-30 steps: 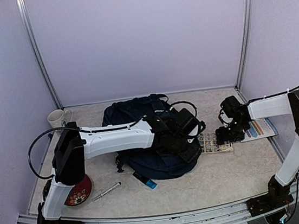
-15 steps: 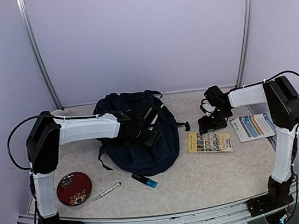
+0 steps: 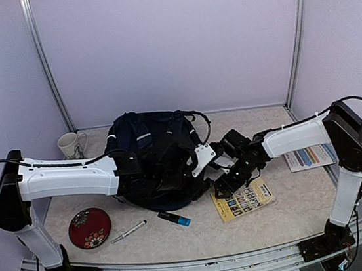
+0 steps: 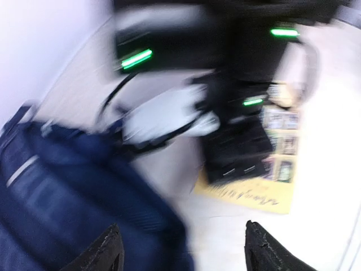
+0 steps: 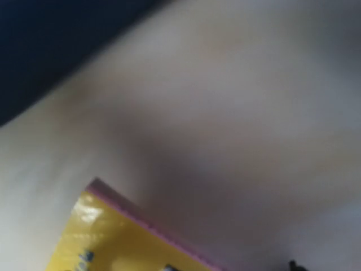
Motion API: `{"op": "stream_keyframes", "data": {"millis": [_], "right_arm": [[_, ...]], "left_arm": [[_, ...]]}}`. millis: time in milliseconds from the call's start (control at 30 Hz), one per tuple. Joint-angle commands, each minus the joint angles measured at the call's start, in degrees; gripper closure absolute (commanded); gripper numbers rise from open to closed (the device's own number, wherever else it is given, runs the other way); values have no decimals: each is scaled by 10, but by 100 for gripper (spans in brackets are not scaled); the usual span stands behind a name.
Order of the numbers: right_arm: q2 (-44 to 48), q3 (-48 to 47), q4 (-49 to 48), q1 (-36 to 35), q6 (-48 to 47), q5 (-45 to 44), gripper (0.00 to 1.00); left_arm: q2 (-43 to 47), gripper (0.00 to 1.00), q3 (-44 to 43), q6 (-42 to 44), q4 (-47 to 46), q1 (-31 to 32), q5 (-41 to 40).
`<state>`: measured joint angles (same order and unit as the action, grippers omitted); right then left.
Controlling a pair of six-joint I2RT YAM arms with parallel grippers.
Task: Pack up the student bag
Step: Move the book to the center of the board, then pick up the book from the center of the board.
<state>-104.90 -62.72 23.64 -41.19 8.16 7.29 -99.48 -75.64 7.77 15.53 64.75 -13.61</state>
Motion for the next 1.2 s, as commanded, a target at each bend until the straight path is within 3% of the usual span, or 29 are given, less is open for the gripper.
{"op": "stream_keyframes", "data": {"millis": [0,100,267,367,500,767,1000,1100,1167], "right_arm": [[66,17,64,4,35,45,16],[111,29,78,58,67,72,15],[156,111,84,166,100,111,15],[160,152,87,195,105,118,15],[161,189,88,197,107,156,16],[162,228,27,180,104,346,25],[233,266,-167,144,223,540,29],[245,262,-175,125,240,533,32],[250,257,-162,124,242,517,42]], "left_arm": [[-10,35,43,78,-30,17,120],[-37,44,55,95,-26,18,148],[-105,48,40,119,-17,24,147],[-166,52,-1,140,17,37,73],[-210,55,-40,158,62,34,55],[-238,53,-77,183,86,15,97],[-236,53,-70,185,78,7,121],[-228,53,-57,182,65,3,127],[-225,53,-52,181,59,2,130]]}}
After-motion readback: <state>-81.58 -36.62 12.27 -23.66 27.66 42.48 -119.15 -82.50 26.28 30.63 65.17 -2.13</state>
